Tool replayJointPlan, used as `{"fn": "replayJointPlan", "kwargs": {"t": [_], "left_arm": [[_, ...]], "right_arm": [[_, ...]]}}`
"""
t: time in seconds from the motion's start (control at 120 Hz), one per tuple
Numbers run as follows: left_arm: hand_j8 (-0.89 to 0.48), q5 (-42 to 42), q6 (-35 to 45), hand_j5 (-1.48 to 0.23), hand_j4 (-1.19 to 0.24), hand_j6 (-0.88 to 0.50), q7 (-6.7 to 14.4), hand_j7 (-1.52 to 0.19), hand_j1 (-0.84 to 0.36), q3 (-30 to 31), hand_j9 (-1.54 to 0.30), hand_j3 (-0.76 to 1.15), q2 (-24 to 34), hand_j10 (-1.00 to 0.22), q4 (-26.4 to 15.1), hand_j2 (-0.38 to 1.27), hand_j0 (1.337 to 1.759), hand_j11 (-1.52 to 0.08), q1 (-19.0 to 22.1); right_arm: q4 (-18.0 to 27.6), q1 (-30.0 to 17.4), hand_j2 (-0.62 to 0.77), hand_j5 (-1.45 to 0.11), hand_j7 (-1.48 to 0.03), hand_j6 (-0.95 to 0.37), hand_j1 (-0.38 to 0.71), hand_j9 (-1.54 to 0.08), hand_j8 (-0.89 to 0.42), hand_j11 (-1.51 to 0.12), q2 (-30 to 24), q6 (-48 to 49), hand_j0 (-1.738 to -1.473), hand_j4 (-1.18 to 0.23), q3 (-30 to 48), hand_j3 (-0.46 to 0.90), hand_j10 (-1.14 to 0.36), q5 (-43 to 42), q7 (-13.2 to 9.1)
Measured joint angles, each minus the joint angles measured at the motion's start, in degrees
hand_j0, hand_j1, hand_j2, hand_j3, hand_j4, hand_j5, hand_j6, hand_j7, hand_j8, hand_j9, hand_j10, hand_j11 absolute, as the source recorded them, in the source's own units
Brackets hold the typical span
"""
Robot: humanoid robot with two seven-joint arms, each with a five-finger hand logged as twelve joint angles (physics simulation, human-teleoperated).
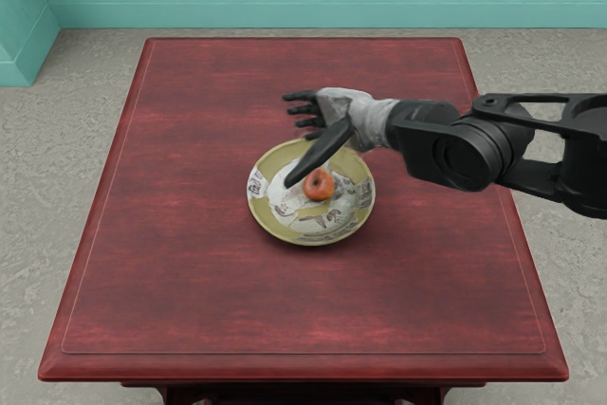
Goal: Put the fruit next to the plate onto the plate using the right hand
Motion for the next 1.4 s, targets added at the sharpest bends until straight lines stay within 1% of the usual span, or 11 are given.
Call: {"fn": "replayJointPlan", "kwargs": {"t": [0.108, 0.267, 0.425, 0.7, 0.767, 0.825, 0.975, 1.033, 1.133, 1.383, 1.4], "left_arm": [[0.0, 0.0, 0.0, 0.0, 0.0, 0.0, 0.0, 0.0, 0.35, 0.0, 0.0, 0.0, 0.0, 0.0, 0.0, 0.0, 1.658, 0.0, 0.0], [0.0, 0.0, 0.0, 0.0, 0.0, 0.0, 0.0, 0.0, 0.35, 0.0, 0.0, 0.0, 0.0, 0.0, 0.0, 0.0, 1.658, 0.0, 0.0], [0.0, 0.0, 0.0, 0.0, 0.0, 0.0, 0.0, 0.0, 0.35, 0.0, 0.0, 0.0, 0.0, 0.0, 0.0, 0.0, 1.658, 0.0, 0.0], [0.0, 0.0, 0.0, 0.0, 0.0, 0.0, 0.0, 0.0, 0.35, 0.0, 0.0, 0.0, 0.0, 0.0, 0.0, 0.0, 1.658, 0.0, 0.0], [0.0, 0.0, 0.0, 0.0, 0.0, 0.0, 0.0, 0.0, 0.35, 0.0, 0.0, 0.0, 0.0, 0.0, 0.0, 0.0, 1.658, 0.0, 0.0], [0.0, 0.0, 0.0, 0.0, 0.0, 0.0, 0.0, 0.0, 0.35, 0.0, 0.0, 0.0, 0.0, 0.0, 0.0, 0.0, 1.658, 0.0, 0.0], [0.0, 0.0, 0.0, 0.0, 0.0, 0.0, 0.0, 0.0, 0.35, 0.0, 0.0, 0.0, 0.0, 0.0, 0.0, 0.0, 1.658, 0.0, 0.0], [0.0, 0.0, 0.0, 0.0, 0.0, 0.0, 0.0, 0.0, 0.35, 0.0, 0.0, 0.0, 0.0, 0.0, 0.0, 0.0, 1.658, 0.0, 0.0], [0.0, 0.0, 0.0, 0.0, 0.0, 0.0, 0.0, 0.0, 0.35, 0.0, 0.0, 0.0, 0.0, 0.0, 0.0, 0.0, 1.658, 0.0, 0.0], [0.0, -0.1, 0.0, 0.0, 0.0, 0.0, 0.0, 0.0, 0.35, -0.2, 0.0, 0.0, 0.0, 0.0, 0.0, 0.0, 1.658, 0.0, 0.0], [0.0, -0.1, 0.0, 0.0, 0.0, 0.0, 0.0, 0.0, 0.35, -0.2, 0.0, 0.0, 0.0, 0.0, 0.0, 0.0, 1.658, 0.0, -0.5]], "right_arm": [[0.0, -10.0, 0.01, -0.06, -0.06, -0.05, -0.3, -0.06, -0.04, -0.06, -2.1, 1.3, -1.658, -0.05, 9.8, 0.0, -0.05, -4.9, 0.2], [-0.2, -17.8, 0.0, -0.05, -0.05, -0.04, -0.31, -0.05, -0.03, -0.05, -4.5, 4.9, -1.658, -0.04, 18.2, 0.0, -0.03, -7.1, 0.3], [-1.4, -30.1, 0.0, -0.04, -0.04, -0.03, -0.32, -0.04, -0.03, -0.04, -7.3, 21.9, -1.658, -0.03, 31.0, 0.0, -0.03, -7.7, 0.4], [-2.9, -42.3, 0.0, -0.03, -0.03, -0.02, -0.32, -0.03, -0.02, -0.03, -14.8, 42.2, -1.658, -0.02, 40.1, 0.0, -0.02, -7.7, 0.5], [-4.7, -44.5, 0.0, -0.03, -0.03, -0.02, -0.32, -0.03, -0.02, -0.03, -16.9, 46.6, -1.658, -0.02, 41.1, 0.0, -0.02, -7.5, 0.5], [-7.5, -45.8, 0.0, -0.03, -0.03, -0.02, -0.32, -0.03, -0.02, -0.03, -18.0, 48.7, -1.658, -0.02, 42.1, 0.0, -0.02, -7.4, 0.4], [-13.9, -48.7, 0.0, -0.03, -0.03, -0.02, -0.32, -0.03, -0.02, -0.03, -20.1, 50.8, -1.658, -0.02, 47.3, 0.0, -0.02, -7.0, 0.4], [-15.6, -49.3, 0.0, -0.03, -0.03, -0.02, -0.32, -0.03, -0.02, -0.03, -20.7, 51.1, -1.658, -0.02, 48.6, 0.0, -0.02, -6.9, 0.4], [-16.9, -49.7, 0.0, -0.03, -0.03, -0.02, -0.32, -0.03, -0.02, -0.03, -21.3, 51.3, -1.658, -0.02, 49.7, 0.0, -0.02, -6.8, 0.4], [-18.0, -50.2, 0.0, -0.03, -0.03, -0.02, -0.32, -0.03, -0.02, -0.03, -23.8, 51.5, -1.658, -0.02, 50.9, 0.0, -0.02, -5.9, 0.4], [-18.0, -50.3, 0.0, -0.03, -0.03, -0.02, -0.32, -0.03, -0.02, -0.03, -23.8, 51.5, -1.658, -0.02, 50.9, 0.0, -0.02, -5.8, 0.4]]}}
